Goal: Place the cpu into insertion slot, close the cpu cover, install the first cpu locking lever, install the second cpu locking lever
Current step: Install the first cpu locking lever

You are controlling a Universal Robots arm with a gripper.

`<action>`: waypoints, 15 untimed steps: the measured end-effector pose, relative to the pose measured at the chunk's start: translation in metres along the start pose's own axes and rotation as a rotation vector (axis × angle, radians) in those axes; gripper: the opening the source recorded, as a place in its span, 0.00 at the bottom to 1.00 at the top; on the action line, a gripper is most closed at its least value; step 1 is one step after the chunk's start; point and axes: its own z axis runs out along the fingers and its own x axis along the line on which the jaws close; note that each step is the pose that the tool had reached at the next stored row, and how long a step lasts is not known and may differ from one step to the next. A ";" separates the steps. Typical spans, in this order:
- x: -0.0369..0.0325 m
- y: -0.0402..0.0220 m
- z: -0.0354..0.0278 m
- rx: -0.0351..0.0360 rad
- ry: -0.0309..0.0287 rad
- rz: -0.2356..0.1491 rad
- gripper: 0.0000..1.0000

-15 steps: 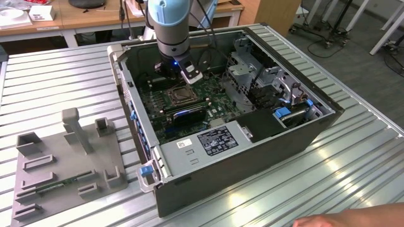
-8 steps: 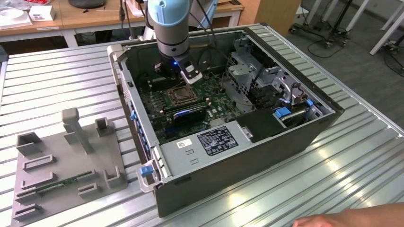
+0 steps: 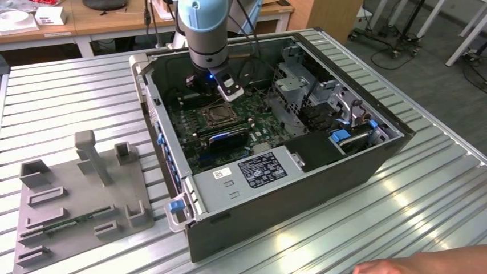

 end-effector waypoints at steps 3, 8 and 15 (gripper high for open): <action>-0.0002 -0.0006 -0.0002 0.0000 0.0001 0.000 0.11; -0.0008 -0.0020 -0.0007 0.0000 0.0001 0.000 0.11; -0.0018 -0.0050 -0.0017 0.0001 0.0001 0.000 0.11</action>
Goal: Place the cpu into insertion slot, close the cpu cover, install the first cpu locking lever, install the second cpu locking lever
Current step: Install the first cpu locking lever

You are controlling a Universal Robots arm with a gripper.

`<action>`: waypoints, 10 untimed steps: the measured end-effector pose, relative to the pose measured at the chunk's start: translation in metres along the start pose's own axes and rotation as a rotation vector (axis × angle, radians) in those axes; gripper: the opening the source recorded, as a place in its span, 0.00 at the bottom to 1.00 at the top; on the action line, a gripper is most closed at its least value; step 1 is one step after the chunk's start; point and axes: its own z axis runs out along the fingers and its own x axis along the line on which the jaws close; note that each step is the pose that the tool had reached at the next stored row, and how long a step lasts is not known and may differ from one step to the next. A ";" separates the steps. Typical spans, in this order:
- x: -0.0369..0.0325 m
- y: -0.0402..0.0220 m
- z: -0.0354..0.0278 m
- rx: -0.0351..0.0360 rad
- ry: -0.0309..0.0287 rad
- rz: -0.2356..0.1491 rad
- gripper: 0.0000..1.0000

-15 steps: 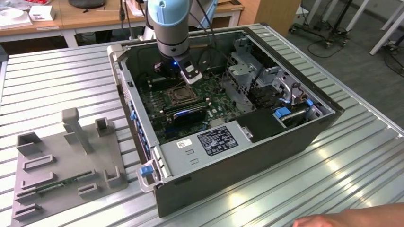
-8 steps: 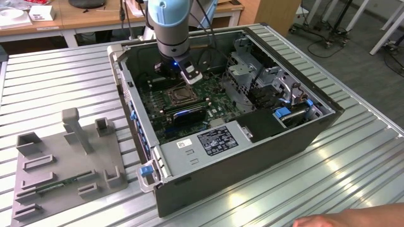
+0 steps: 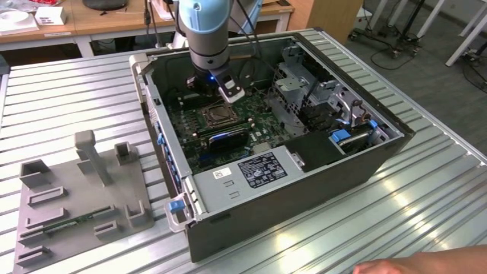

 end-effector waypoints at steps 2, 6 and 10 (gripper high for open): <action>-0.0003 -0.0008 -0.0004 0.0012 -0.0004 0.000 0.11; -0.0004 -0.0013 -0.0001 0.0000 -0.0002 0.000 0.11; -0.0004 -0.0015 0.0002 -0.0002 -0.0011 0.000 0.11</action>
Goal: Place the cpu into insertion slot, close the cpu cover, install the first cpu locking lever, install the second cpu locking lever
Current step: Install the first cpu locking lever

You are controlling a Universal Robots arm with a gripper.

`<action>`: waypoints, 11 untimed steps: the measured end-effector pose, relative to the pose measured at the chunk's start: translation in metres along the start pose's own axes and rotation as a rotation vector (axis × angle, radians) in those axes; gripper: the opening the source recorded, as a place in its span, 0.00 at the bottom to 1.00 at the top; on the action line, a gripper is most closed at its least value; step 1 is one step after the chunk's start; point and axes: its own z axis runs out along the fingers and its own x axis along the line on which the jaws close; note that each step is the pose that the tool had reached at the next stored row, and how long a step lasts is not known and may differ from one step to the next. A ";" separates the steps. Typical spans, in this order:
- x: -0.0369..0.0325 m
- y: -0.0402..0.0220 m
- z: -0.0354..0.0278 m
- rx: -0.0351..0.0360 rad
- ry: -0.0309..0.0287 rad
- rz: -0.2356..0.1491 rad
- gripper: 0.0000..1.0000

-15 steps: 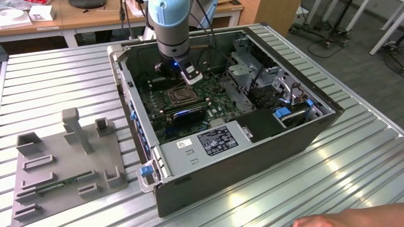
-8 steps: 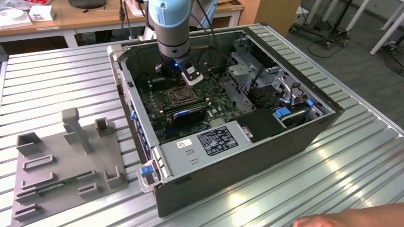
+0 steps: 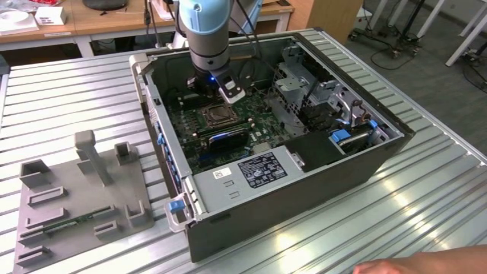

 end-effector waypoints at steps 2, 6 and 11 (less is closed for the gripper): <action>0.0003 0.0004 0.0003 -0.0004 -0.0008 0.000 0.11; 0.0012 0.0024 0.0011 -0.0005 -0.0012 0.000 0.11; 0.0018 0.0039 0.0021 -0.0006 -0.0012 0.000 0.11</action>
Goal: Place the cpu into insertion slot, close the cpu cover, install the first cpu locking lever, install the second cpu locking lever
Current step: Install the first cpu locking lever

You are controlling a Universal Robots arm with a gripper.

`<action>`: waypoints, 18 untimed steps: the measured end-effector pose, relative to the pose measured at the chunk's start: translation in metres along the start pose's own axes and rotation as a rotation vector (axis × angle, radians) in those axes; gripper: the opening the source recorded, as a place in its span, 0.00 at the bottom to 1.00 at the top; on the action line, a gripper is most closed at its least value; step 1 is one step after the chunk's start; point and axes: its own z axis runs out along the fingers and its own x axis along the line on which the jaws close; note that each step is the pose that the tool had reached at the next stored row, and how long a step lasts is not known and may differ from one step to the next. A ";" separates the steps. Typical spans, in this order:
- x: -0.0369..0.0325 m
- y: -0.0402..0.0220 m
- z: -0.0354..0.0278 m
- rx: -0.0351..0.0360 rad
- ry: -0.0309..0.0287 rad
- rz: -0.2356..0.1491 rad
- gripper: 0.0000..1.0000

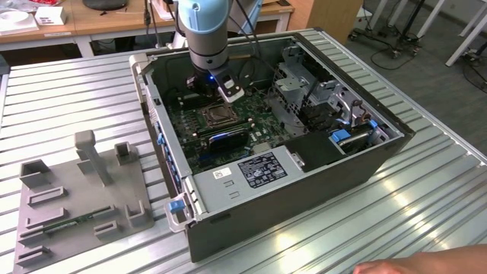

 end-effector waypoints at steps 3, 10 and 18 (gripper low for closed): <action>0.0001 0.0000 0.0002 0.0000 -0.0003 0.000 0.11; 0.0002 -0.0006 0.0018 -0.0005 -0.0014 0.000 0.11; 0.0010 -0.0032 0.0085 -0.0013 -0.0038 -0.001 0.11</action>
